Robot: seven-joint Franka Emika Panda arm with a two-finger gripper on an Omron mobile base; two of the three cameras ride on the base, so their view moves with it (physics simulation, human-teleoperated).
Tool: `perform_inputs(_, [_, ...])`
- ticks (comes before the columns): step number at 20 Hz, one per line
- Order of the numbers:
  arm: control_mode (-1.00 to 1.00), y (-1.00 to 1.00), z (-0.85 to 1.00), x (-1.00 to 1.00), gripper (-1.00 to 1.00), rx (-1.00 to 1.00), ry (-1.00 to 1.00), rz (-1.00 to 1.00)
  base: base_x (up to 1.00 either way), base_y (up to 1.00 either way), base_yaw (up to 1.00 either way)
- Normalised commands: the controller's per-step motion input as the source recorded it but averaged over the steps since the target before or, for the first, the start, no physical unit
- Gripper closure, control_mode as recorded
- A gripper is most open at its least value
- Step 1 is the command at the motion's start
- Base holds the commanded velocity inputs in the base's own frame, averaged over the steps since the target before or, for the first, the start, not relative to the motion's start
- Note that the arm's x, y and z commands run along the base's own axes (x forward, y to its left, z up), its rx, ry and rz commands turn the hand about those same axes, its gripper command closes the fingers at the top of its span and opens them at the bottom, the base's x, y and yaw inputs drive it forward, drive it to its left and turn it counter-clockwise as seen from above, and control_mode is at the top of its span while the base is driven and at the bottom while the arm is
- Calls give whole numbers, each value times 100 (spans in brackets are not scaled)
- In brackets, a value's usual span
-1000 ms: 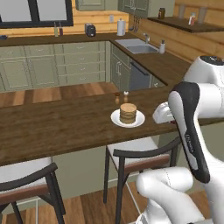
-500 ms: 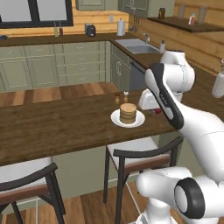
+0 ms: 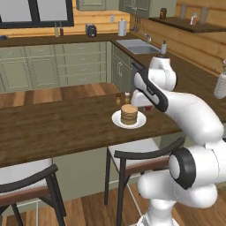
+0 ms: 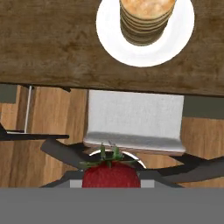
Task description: Take the strawberry from the fridge and place it on top of the pancake, located on the dining counter.
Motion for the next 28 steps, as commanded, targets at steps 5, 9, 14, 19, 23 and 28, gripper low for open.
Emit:
perform_inputs(5, [-100,0,-34,99,100,0,8,0,0,0,0])
perform_inputs(9, [-100,-1,-43,87,100,-1,16,0,0,0,0])
perform_inputs(14, [-100,-2,-40,86,100,-1,17,0,0,0,0])
perform_inputs(19, [-100,0,-32,88,100,0,13,0,0,0,0])
perform_inputs(23, [-100,-1,-30,79,100,0,9,0,0,0,0])
perform_inputs(28, [-100,-2,-29,70,100,0,7,0,0,0,0])
